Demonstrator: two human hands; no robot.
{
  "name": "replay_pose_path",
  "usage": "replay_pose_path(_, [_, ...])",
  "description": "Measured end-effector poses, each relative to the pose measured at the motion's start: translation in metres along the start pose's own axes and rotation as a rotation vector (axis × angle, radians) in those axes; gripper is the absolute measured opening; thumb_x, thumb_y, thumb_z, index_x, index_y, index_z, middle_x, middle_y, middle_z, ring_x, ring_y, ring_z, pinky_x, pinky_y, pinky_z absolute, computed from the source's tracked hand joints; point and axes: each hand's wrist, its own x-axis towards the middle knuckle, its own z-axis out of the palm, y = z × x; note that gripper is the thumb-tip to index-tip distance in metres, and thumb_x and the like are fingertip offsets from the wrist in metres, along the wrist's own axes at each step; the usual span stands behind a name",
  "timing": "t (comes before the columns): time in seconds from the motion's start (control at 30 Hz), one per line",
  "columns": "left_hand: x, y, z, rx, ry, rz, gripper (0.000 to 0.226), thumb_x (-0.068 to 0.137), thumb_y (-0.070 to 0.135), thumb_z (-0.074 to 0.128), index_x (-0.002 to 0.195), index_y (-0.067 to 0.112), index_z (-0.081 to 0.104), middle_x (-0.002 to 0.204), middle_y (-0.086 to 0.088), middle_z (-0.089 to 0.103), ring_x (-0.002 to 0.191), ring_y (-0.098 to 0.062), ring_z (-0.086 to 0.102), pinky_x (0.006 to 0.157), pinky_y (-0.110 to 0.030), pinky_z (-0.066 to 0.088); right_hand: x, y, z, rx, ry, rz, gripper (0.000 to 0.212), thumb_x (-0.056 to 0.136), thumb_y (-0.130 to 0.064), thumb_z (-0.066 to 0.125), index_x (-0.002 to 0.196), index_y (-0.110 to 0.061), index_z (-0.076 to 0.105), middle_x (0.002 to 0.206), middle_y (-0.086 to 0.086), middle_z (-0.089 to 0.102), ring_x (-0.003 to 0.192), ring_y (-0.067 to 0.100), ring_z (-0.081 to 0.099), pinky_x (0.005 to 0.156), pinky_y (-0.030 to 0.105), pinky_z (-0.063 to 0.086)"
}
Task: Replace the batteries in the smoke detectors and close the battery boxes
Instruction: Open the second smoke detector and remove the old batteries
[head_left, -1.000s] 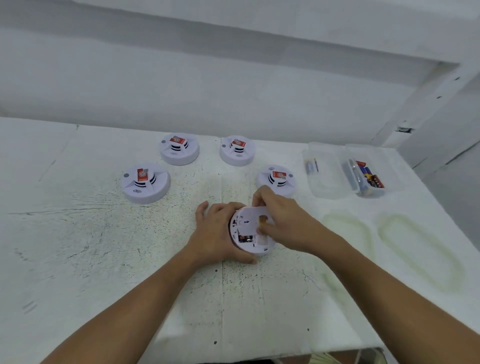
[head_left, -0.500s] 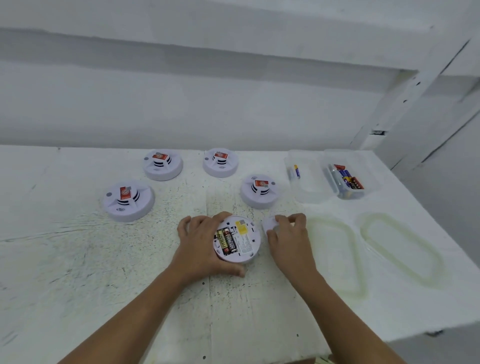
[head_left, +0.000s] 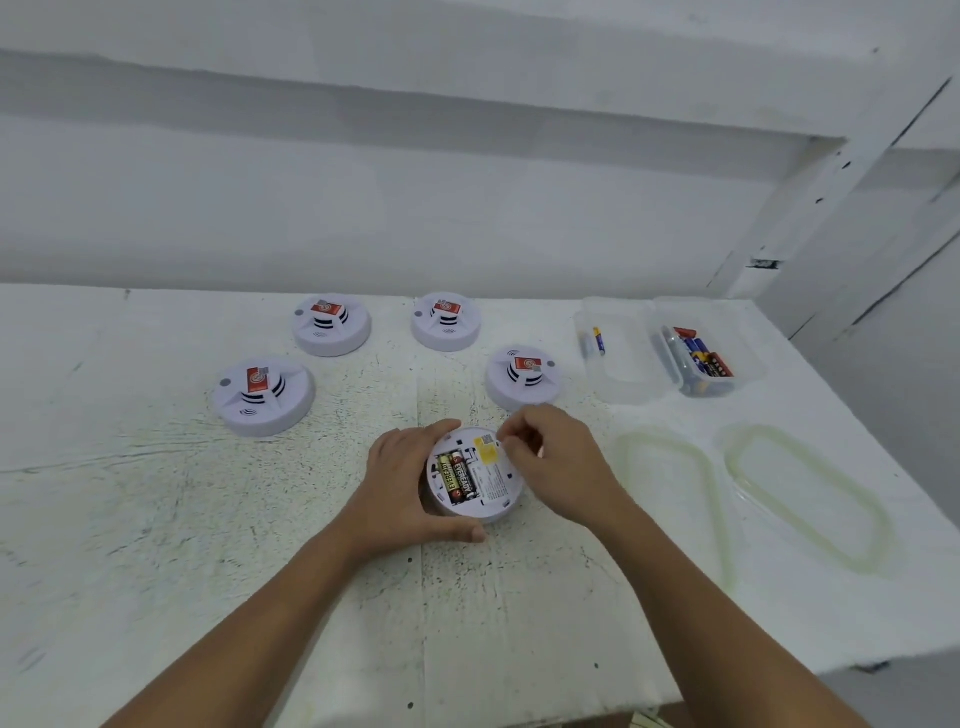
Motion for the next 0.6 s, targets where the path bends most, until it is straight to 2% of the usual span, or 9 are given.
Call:
replay_pose_path(0.07, [-0.002, 0.000, -0.001, -0.023, 0.006, 0.028, 0.105, 0.045, 0.079, 0.069, 0.135, 0.043, 0.028, 0.120, 0.026, 0.041, 0.115, 0.007, 0.030, 0.110, -0.036, 0.021, 0.003, -0.008, 0.006, -0.012, -0.076, -0.054, 0.008, 0.090, -0.017, 0.056, 0.091, -0.017, 0.064, 0.086, -0.008, 0.056, 0.073, -0.001, 0.049, 0.062, 0.007, 0.035])
replay_pose_path(0.1, [-0.002, 0.000, -0.002, -0.044, 0.015, 0.035, 0.101, 0.046, 0.076, 0.071, 0.133, 0.042, 0.031, 0.119, 0.030, 0.040, 0.114, 0.016, 0.028, 0.110, -0.036, 0.022, 0.004, -0.010, 0.009, -0.041, -0.098, -0.081, 0.008, 0.090, -0.018, 0.056, 0.092, -0.016, 0.064, 0.087, -0.005, 0.056, 0.073, 0.001, 0.048, 0.062, 0.008, 0.033])
replay_pose_path(0.17, [-0.002, 0.002, -0.002, -0.068, 0.046, 0.050, 0.096, 0.048, 0.071, 0.072, 0.131, 0.039, 0.036, 0.117, 0.035, 0.041, 0.113, 0.022, 0.027, 0.110, -0.039, 0.024, 0.006, -0.012, 0.014, -0.100, -0.118, -0.130, 0.011, 0.091, -0.018, 0.055, 0.095, -0.014, 0.063, 0.089, -0.003, 0.054, 0.077, 0.006, 0.047, 0.066, 0.013, 0.034])
replay_pose_path(0.3, [-0.001, 0.003, -0.001, -0.088, 0.082, 0.052, 0.092, 0.047, 0.068, 0.075, 0.128, 0.037, 0.043, 0.116, 0.033, 0.048, 0.112, 0.019, 0.036, 0.109, -0.044, 0.027, 0.007, -0.016, 0.021, -0.174, -0.109, -0.204, 0.013, 0.092, -0.017, 0.052, 0.099, -0.012, 0.062, 0.087, -0.005, 0.047, 0.083, 0.012, 0.046, 0.071, 0.023, 0.036])
replay_pose_path(0.43, [0.002, 0.001, -0.002, -0.103, 0.079, 0.055, 0.089, 0.046, 0.067, 0.074, 0.125, 0.040, 0.043, 0.111, 0.035, 0.055, 0.111, 0.021, 0.037, 0.108, -0.042, 0.026, 0.010, -0.017, 0.026, -0.228, -0.130, -0.225, 0.015, 0.093, -0.016, 0.048, 0.103, -0.012, 0.059, 0.094, 0.000, 0.051, 0.087, 0.015, 0.047, 0.070, 0.023, 0.032])
replay_pose_path(0.6, [0.004, 0.000, -0.002, -0.131, 0.073, 0.053, 0.088, 0.045, 0.067, 0.076, 0.123, 0.043, 0.044, 0.121, 0.037, 0.048, 0.108, 0.018, 0.042, 0.108, -0.040, 0.025, 0.013, -0.018, 0.027, -0.256, -0.160, -0.249, 0.016, 0.093, -0.013, 0.046, 0.103, -0.011, 0.058, 0.097, 0.004, 0.055, 0.083, 0.014, 0.044, 0.069, 0.023, 0.030])
